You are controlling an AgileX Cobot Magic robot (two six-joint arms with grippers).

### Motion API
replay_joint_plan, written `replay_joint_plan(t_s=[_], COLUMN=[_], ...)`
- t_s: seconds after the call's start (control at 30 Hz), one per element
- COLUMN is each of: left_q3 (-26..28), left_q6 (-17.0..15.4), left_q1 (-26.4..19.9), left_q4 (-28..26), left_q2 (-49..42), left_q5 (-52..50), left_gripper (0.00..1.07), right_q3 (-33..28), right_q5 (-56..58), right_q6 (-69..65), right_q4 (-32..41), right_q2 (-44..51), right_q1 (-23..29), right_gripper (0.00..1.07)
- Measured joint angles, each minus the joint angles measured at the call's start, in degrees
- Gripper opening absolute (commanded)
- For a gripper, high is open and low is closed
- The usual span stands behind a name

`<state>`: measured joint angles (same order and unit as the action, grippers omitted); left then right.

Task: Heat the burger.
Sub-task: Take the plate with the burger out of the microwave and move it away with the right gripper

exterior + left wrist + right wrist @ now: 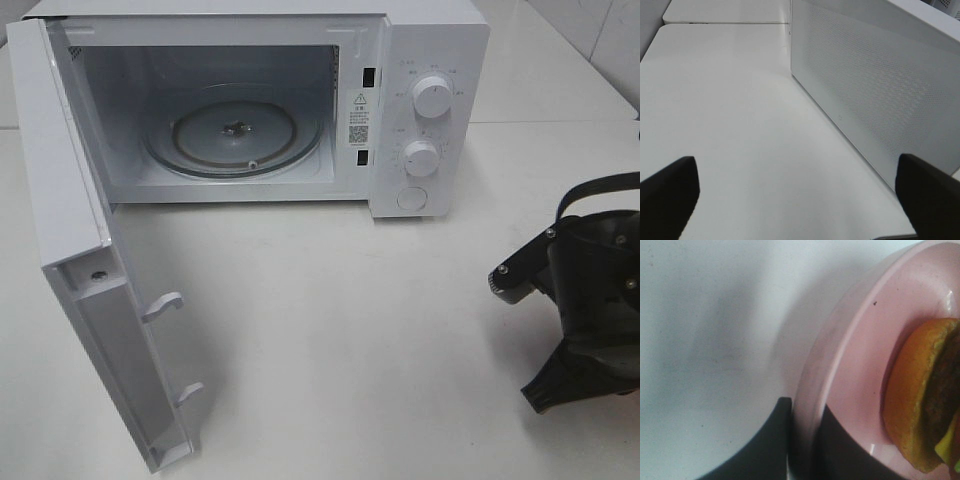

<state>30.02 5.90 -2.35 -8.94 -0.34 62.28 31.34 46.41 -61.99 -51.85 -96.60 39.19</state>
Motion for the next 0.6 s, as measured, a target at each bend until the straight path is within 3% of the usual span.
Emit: replay_joint_plan(t_s=[0.33,0.6], left_q3=[0.00,0.00], left_q6=[0.00,0.00], left_q1=[0.00,0.00], left_q4=[0.00,0.00], left_q2=[0.00,0.00], left_q5=[0.00,0.00], left_gripper=[1.00,1.00], right_q3=[0.11,0.11], right_q5=[-4.41,-5.44], right_q6=[-7.45,-9.51], right_q4=[-4.64,-7.68], right_q2=[-7.39,-8.14], right_q1=[-0.06,-0.06], right_gripper=[0.07,0.26])
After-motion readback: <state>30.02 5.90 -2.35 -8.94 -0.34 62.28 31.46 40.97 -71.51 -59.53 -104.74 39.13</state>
